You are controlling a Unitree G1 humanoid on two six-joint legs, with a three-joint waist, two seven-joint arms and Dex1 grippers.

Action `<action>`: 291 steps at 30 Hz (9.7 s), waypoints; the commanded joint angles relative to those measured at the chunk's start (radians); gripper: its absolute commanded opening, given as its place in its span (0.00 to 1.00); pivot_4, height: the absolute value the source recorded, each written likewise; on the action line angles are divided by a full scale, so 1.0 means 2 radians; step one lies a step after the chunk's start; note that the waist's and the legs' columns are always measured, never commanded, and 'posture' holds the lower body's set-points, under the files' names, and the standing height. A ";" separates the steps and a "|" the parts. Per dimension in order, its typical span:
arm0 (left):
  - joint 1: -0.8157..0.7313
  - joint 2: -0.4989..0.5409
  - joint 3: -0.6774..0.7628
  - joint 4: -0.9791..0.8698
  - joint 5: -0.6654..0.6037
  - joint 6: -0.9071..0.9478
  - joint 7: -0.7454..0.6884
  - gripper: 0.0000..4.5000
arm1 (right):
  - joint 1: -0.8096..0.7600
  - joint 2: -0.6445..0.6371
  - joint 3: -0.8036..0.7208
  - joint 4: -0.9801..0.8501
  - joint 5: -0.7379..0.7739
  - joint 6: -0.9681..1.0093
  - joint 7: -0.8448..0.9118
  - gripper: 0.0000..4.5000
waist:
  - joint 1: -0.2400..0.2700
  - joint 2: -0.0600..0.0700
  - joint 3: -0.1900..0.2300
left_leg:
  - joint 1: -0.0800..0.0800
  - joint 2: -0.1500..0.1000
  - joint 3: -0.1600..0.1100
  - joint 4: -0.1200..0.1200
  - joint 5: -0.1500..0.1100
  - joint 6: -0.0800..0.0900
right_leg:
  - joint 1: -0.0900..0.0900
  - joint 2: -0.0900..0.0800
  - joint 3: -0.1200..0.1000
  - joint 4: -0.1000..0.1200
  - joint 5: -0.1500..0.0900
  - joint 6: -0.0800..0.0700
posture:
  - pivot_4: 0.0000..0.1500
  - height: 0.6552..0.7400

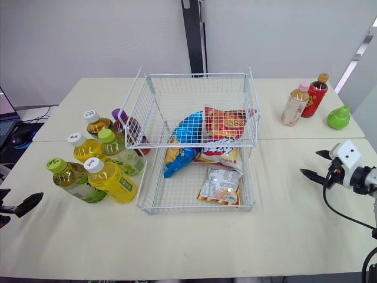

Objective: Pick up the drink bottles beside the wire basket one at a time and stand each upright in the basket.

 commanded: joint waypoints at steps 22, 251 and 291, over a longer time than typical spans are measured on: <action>-0.015 0.007 0.055 0.023 -0.055 0.004 -0.045 1.00 | 0.025 -0.013 -0.043 -0.006 0.018 -0.005 -0.024 1.00 | 0.000 0.000 0.000 | 0.000 0.000 0.000 0.000 0.000 0.000 | 0.000 0.001 0.000 0.000 0.000 0.000 | 1.00 1.00; -0.510 0.131 -0.121 -0.168 -0.118 0.402 -0.199 1.00 | -0.092 -0.056 -0.068 -0.490 0.346 0.356 -0.110 1.00 | -0.014 -0.003 0.000 | -0.012 0.001 -0.001 0.015 0.000 0.000 | -0.010 0.004 0.001 0.009 0.003 0.002 | 1.00 1.00; -0.176 -0.093 0.061 -0.385 -0.118 0.358 0.117 1.00 | -0.240 0.013 0.075 -0.427 0.335 0.394 0.039 1.00 | 0.003 -0.004 0.000 | -0.008 0.007 0.002 0.011 0.000 -0.001 | -0.006 0.007 0.001 0.001 0.009 -0.002 | 1.00 1.00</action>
